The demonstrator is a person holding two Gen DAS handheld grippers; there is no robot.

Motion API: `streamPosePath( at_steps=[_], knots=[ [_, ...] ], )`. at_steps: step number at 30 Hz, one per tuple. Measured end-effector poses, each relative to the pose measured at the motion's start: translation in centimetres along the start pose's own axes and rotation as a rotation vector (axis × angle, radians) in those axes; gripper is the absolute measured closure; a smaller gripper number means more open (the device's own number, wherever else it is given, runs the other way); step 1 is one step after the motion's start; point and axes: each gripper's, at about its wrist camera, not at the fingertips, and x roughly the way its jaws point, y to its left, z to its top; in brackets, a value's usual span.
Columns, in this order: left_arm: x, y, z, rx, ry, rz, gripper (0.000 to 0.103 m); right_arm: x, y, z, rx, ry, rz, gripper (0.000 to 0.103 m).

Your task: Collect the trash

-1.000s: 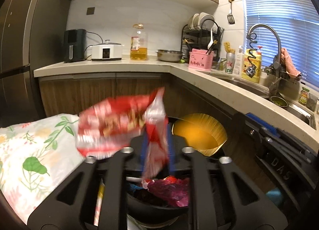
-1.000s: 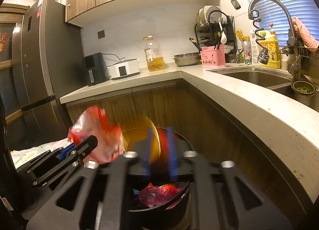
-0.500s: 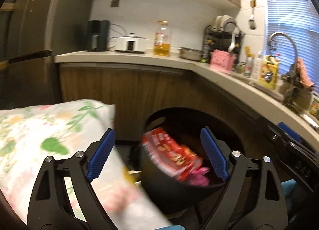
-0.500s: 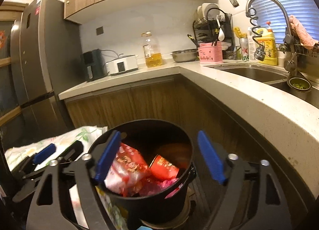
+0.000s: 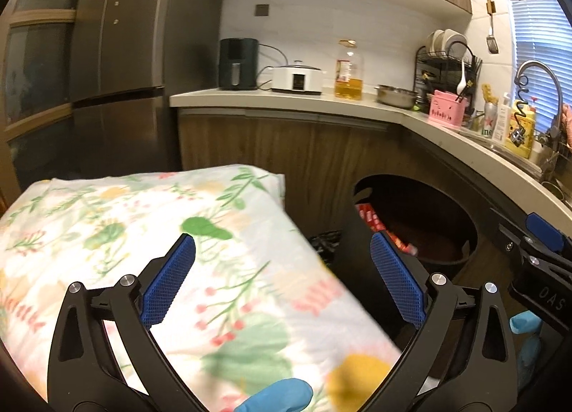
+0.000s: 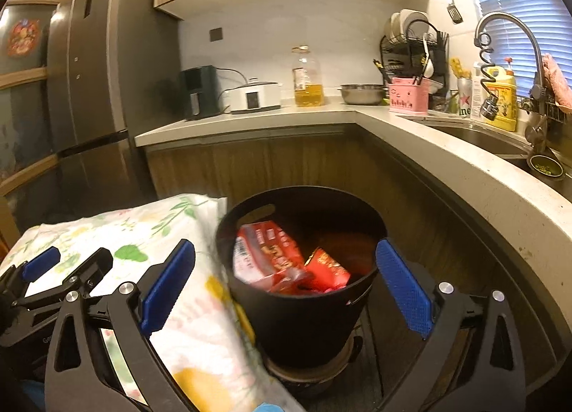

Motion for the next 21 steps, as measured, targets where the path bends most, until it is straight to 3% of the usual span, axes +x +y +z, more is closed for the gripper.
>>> streamPosePath(
  at_steps=[21],
  knots=[
    [-11.7, 6.3, -3.9, -0.059, -0.028, 0.119, 0.006, -10.6, 6.1, -2.5, -0.064, -0.017, 0.054, 0.006]
  ],
)
